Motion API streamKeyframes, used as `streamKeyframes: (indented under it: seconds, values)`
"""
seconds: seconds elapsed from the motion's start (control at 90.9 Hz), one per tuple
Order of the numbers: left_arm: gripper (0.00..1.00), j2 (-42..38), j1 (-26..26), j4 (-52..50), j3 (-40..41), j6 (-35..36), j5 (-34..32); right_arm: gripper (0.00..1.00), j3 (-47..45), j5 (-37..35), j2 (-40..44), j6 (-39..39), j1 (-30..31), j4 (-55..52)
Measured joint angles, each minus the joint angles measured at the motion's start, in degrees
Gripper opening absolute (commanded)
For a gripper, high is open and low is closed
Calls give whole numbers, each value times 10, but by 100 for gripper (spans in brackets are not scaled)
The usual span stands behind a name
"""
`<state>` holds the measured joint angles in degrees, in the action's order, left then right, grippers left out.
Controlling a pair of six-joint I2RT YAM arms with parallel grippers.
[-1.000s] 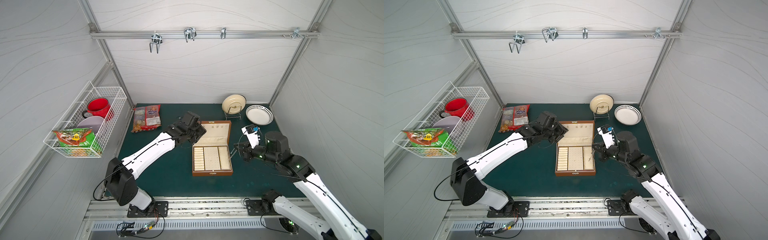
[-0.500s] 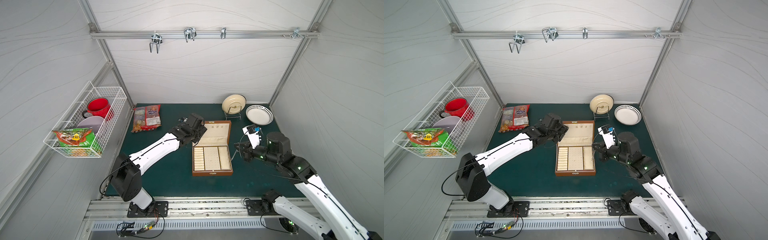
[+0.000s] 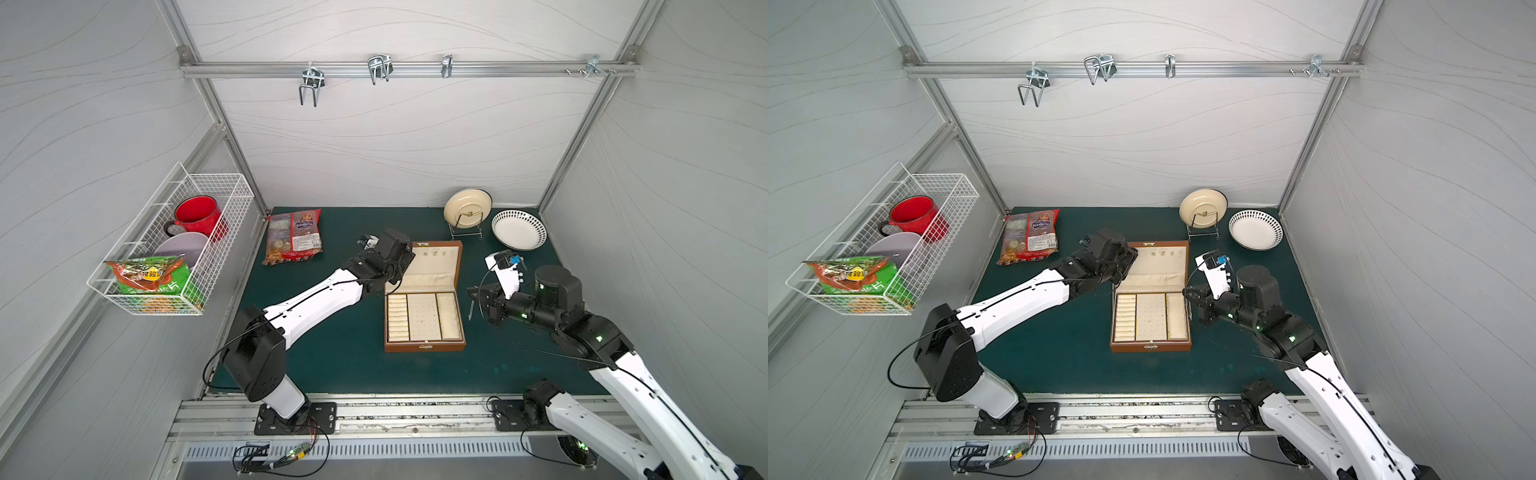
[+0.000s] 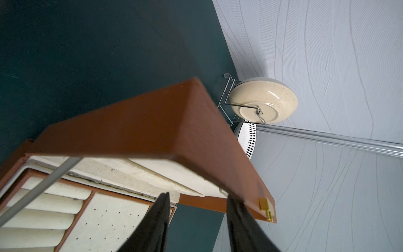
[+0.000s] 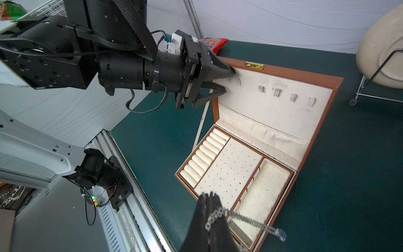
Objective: Put jewelry chain into jewelry box
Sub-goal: Open the fastener on the jewelry box.
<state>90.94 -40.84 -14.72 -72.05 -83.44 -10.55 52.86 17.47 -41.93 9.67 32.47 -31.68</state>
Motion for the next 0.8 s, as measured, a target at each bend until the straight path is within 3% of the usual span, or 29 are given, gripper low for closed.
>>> streamKeyframes:
  seconds: [0.803]
  values:
    - [50, 15, -1, 65, 37, -45, -23, 0, -13, 11, 9, 10, 0, 13]
